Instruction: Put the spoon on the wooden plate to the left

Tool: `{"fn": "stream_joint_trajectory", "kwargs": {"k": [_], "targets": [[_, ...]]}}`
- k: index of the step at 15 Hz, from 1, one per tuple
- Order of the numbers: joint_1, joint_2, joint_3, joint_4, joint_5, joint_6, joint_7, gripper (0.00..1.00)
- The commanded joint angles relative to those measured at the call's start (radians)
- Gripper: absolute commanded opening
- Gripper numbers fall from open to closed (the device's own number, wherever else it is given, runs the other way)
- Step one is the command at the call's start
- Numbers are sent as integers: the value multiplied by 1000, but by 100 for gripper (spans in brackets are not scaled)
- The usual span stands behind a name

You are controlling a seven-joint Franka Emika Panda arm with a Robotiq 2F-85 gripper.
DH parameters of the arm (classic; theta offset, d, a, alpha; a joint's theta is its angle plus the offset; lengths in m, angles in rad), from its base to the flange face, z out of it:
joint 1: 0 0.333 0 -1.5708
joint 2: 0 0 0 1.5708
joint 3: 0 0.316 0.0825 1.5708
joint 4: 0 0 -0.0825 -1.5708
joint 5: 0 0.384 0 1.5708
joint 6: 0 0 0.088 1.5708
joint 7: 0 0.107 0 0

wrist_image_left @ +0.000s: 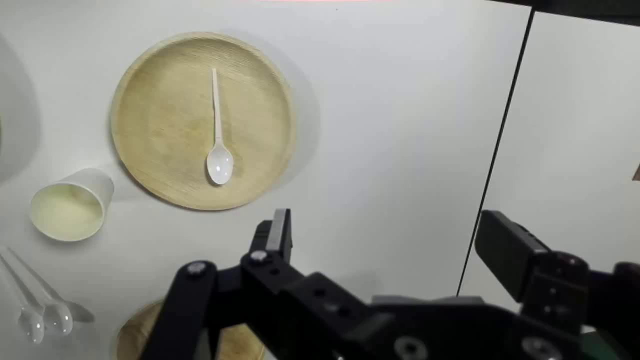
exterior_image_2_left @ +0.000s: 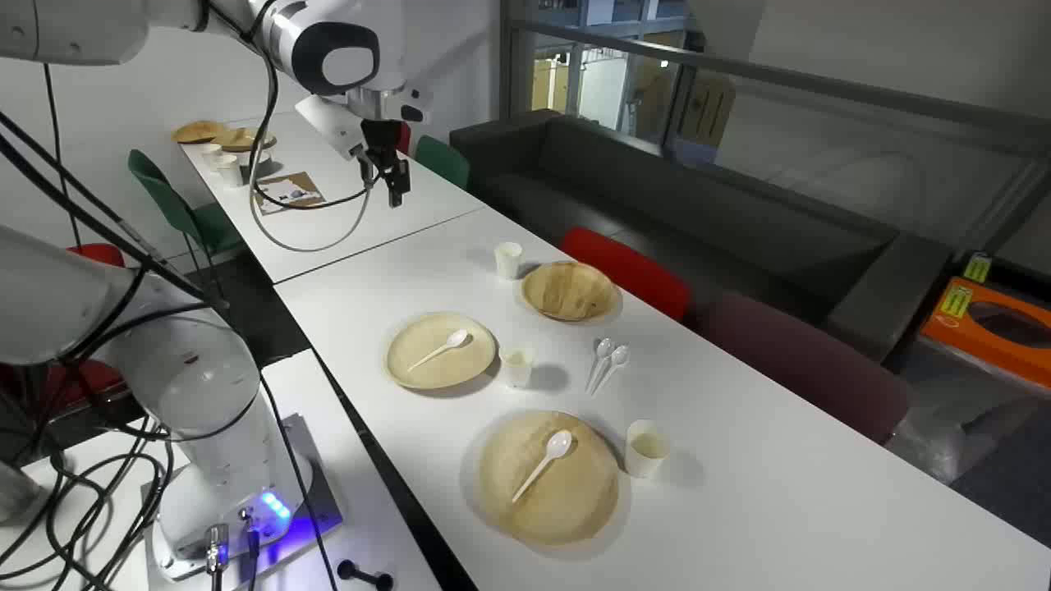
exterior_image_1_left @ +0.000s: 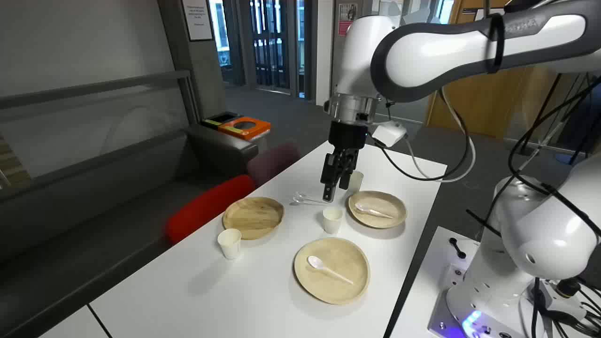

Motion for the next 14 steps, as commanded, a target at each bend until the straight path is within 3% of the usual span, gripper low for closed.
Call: {"fn": "stream_joint_trajectory", "kwargs": {"k": [1, 7, 10, 14], "targets": [[-13, 1, 10, 3, 6, -5, -5, 100], [-13, -2, 10, 4, 6, -5, -5, 100], [-37, 41, 15, 51, -81, 0, -39, 100], [-100, 168, -6, 188, -280, -29, -84, 100]]}}
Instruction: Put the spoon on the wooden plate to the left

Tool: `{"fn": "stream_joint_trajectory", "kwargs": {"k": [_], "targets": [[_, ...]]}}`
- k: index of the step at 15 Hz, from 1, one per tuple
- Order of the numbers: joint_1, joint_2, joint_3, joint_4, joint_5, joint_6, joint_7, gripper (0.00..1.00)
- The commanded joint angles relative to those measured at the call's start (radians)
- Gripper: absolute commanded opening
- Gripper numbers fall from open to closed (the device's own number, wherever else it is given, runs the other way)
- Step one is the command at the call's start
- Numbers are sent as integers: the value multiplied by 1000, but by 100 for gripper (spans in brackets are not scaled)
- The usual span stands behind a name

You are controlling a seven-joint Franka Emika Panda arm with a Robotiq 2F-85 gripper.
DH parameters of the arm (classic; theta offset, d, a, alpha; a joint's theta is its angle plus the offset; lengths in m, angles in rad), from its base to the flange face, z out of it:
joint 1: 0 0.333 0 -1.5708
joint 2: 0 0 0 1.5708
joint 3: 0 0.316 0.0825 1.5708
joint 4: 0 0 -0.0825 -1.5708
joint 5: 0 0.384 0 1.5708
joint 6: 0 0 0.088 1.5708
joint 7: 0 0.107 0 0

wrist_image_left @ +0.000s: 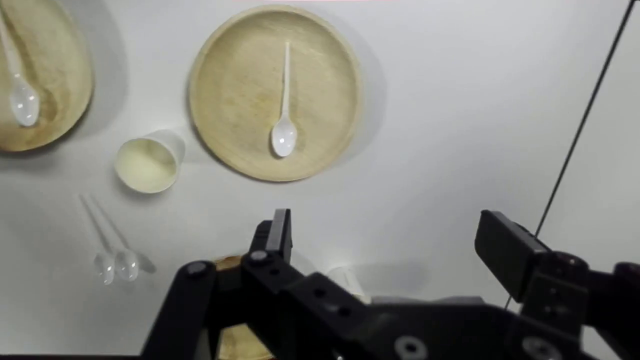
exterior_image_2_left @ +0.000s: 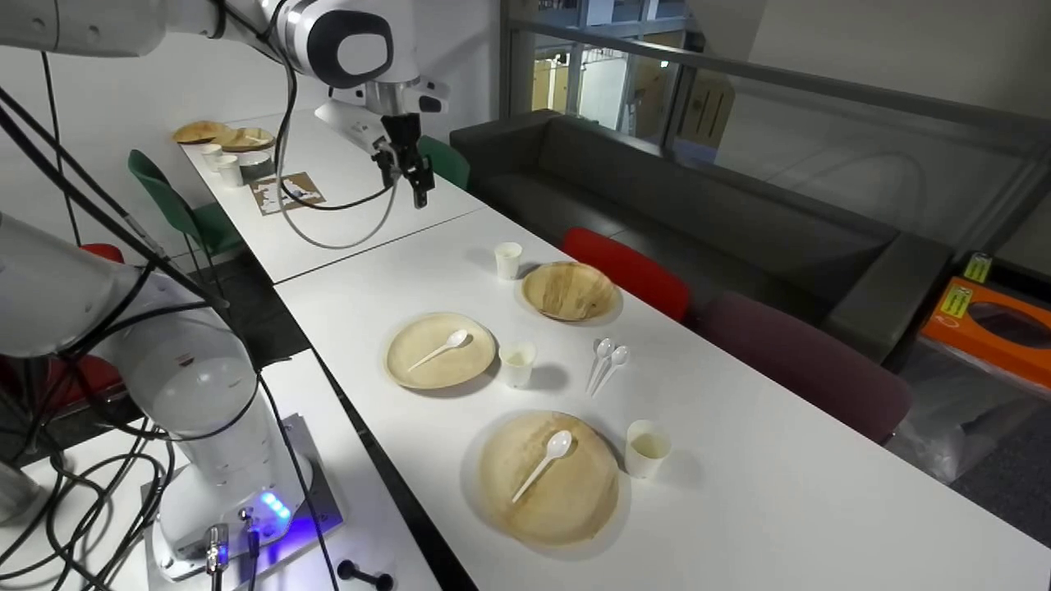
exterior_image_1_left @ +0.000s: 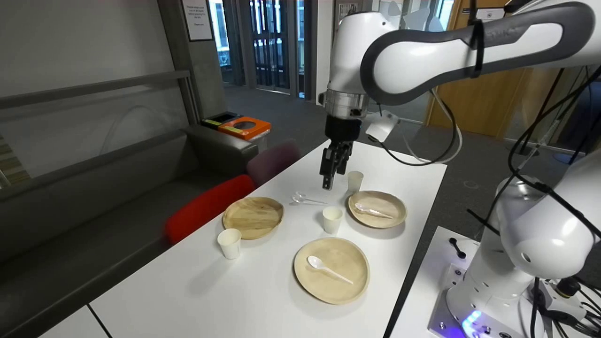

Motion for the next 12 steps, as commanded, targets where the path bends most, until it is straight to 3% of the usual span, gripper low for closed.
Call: {"fn": "stream_joint_trajectory", "kwargs": {"k": [1, 5, 8, 9, 12], "targets": [[-70, 146, -16, 165, -154, -30, -65, 100], [-105, 321, -72, 366, -258, -125, -224, 100], [-119, 436, -112, 497, -221, -172, -323, 100], [-112, 354, -97, 380, -231, -117, -273, 100], [-119, 430, -109, 457, -230, -125, -297, 100]]}}
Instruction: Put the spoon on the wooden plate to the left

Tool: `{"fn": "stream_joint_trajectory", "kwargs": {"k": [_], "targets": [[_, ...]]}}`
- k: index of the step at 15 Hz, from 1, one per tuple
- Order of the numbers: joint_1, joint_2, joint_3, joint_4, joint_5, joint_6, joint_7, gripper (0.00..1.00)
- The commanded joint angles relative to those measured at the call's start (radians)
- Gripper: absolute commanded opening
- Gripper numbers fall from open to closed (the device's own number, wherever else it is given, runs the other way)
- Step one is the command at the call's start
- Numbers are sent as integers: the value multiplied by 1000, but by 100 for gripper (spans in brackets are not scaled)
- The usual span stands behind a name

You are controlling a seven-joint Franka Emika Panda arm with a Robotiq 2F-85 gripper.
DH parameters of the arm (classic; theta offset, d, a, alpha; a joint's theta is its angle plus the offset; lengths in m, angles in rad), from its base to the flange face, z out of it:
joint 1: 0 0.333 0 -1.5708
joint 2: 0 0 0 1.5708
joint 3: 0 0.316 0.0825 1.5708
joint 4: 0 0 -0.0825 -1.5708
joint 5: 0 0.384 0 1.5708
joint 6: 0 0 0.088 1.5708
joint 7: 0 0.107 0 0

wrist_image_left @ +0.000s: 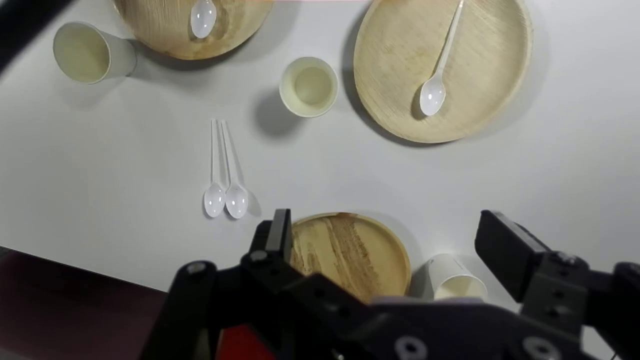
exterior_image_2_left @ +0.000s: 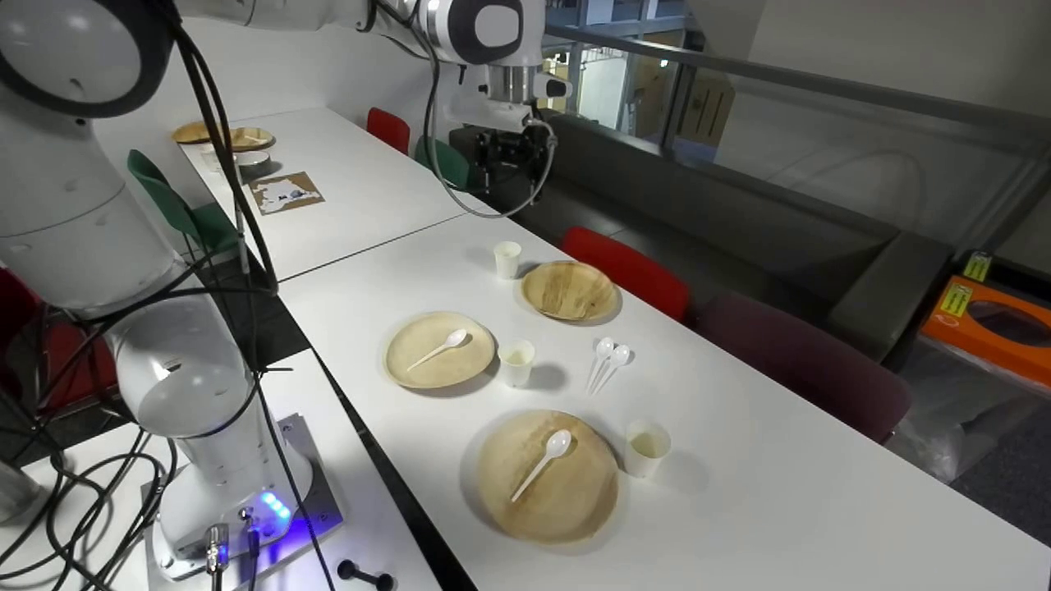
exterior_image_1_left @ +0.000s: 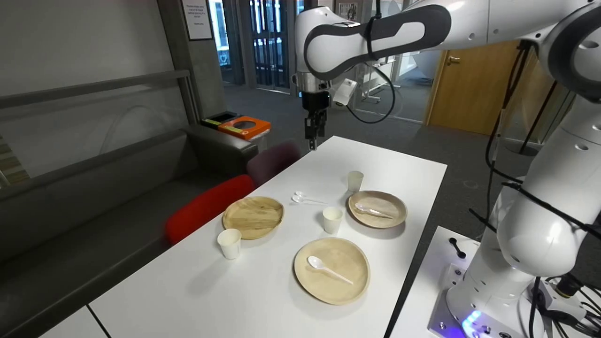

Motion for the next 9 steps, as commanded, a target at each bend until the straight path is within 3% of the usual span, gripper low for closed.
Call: {"fn": "stream_joint_trajectory", "kwargs": {"k": [1, 5, 9], "targets": [[-10, 9, 10, 11, 1, -4, 0, 100], [-10, 15, 13, 20, -14, 3, 3, 100], [-29, 100, -5, 98, -30, -34, 0, 100]]}}
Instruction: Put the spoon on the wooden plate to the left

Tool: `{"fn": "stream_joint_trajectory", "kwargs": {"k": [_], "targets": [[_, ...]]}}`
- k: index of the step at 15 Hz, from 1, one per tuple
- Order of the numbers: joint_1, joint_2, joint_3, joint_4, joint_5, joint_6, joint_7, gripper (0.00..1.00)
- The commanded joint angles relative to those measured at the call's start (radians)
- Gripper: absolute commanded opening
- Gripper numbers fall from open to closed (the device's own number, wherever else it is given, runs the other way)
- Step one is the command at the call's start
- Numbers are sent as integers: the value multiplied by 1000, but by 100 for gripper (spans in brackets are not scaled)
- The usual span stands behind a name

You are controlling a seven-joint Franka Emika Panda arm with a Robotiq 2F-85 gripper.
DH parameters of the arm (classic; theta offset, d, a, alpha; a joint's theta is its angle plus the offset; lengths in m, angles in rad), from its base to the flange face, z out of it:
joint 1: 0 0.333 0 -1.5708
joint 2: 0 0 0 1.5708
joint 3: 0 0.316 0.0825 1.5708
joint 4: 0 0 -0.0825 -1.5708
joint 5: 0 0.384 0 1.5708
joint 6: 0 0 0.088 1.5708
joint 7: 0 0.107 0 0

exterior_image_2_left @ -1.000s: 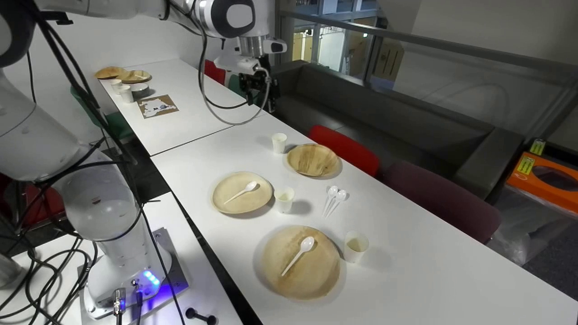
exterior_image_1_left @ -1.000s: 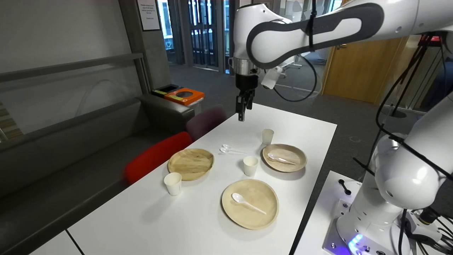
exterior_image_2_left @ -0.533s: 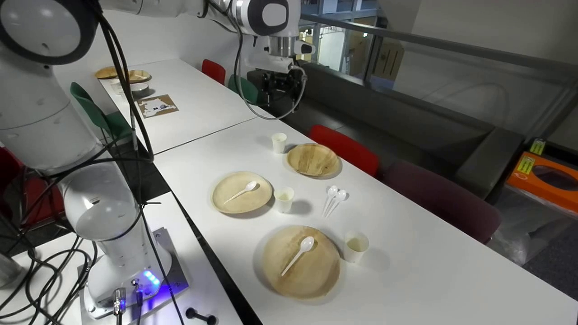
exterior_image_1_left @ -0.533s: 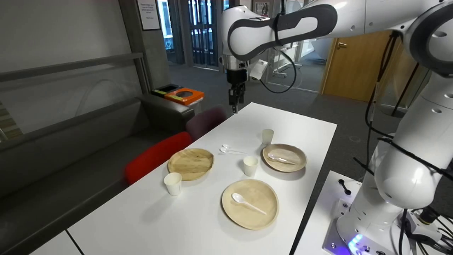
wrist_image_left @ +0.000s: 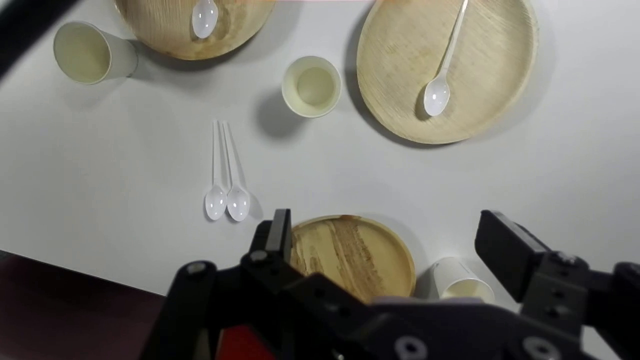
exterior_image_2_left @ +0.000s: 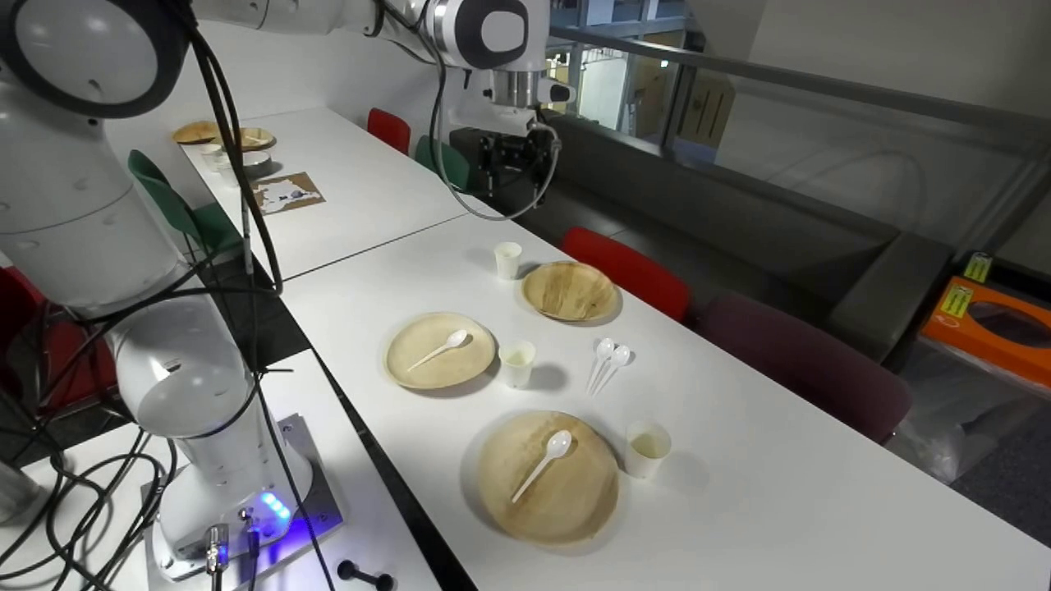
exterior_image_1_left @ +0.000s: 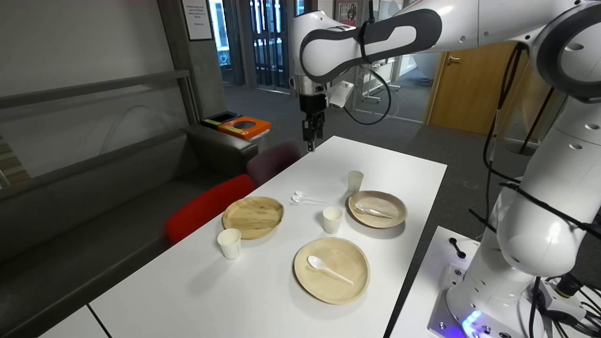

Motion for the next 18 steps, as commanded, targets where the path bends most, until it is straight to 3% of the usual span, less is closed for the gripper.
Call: {"fn": "stream_joint_trajectory", "kwargs": {"k": [1, 14, 18], "targets": [[-33, 86, -9, 95, -21, -39, -4, 100], [-90, 302, -36, 313, -34, -68, -22, 100], [-92, 430, -49, 421, -136, -103, -20, 100]]}}
